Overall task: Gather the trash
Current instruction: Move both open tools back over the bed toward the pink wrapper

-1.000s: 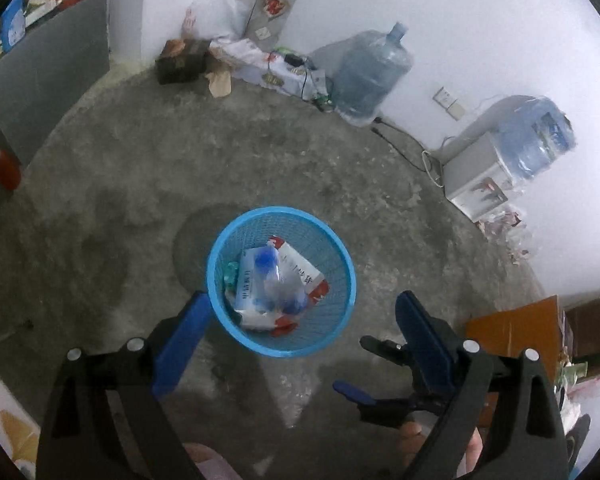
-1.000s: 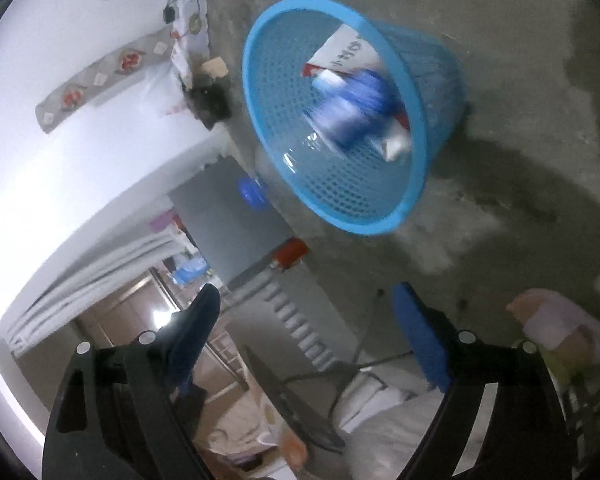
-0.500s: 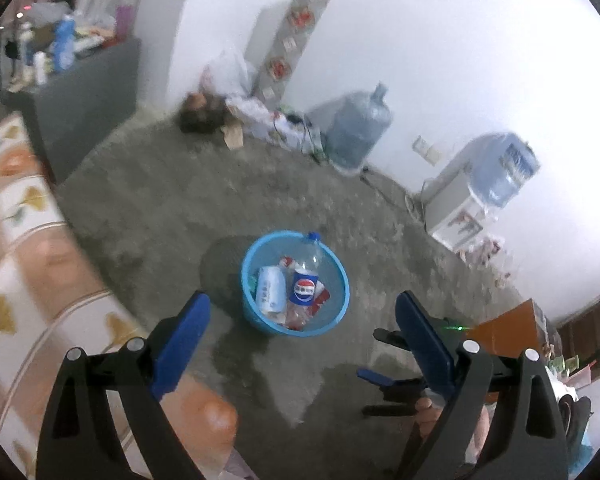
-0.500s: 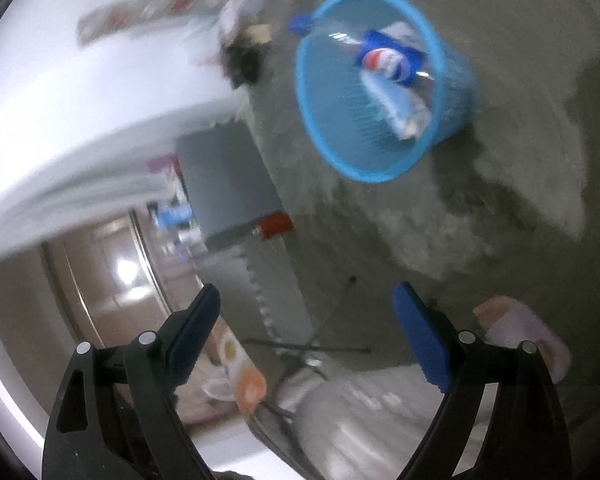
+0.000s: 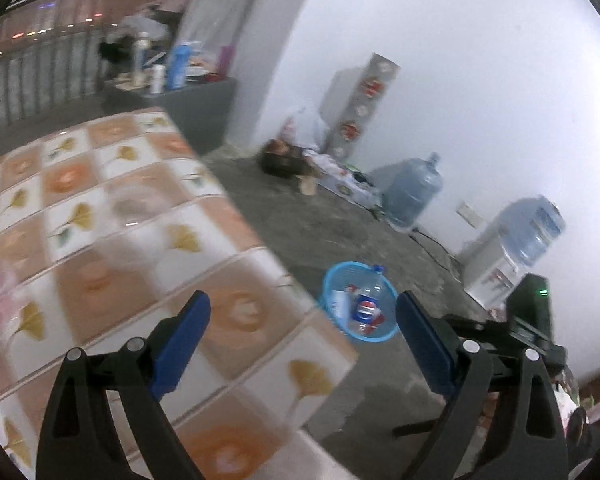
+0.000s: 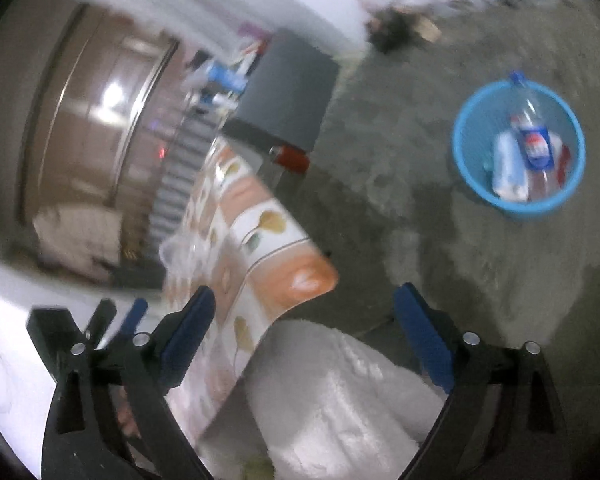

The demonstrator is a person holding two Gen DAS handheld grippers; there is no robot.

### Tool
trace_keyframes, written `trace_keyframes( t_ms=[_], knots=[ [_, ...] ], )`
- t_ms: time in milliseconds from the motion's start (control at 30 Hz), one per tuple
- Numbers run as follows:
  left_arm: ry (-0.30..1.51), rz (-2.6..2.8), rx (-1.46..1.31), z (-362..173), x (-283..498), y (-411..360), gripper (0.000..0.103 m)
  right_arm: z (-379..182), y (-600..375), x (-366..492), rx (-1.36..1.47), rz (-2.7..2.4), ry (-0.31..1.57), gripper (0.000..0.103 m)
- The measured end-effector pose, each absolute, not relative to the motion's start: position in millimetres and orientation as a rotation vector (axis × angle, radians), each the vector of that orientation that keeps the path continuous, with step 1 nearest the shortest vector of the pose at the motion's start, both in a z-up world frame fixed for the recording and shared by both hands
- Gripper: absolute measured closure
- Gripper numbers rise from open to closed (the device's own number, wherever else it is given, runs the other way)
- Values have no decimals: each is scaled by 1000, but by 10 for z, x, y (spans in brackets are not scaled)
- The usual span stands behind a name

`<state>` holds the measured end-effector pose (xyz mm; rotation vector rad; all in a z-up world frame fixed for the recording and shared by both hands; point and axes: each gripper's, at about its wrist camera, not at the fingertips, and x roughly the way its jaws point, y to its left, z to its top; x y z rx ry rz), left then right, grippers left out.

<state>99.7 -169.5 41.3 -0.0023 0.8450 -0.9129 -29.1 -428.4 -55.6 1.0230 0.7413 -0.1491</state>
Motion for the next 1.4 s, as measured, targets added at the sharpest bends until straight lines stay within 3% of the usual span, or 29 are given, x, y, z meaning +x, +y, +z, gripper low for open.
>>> trace_keyframes(
  t_ms=[567, 1067, 1400],
  knots=[
    [750, -742, -110, 447, 1044, -587, 11, -91, -3456, 11, 713, -79, 832, 14],
    [690, -492, -222, 321, 968, 732, 11, 29, -2923, 741, 639, 90, 871, 14],
    [718, -435, -285, 28, 1157, 1091, 12, -39, -2630, 1126, 613, 140, 927, 19]
  ],
)
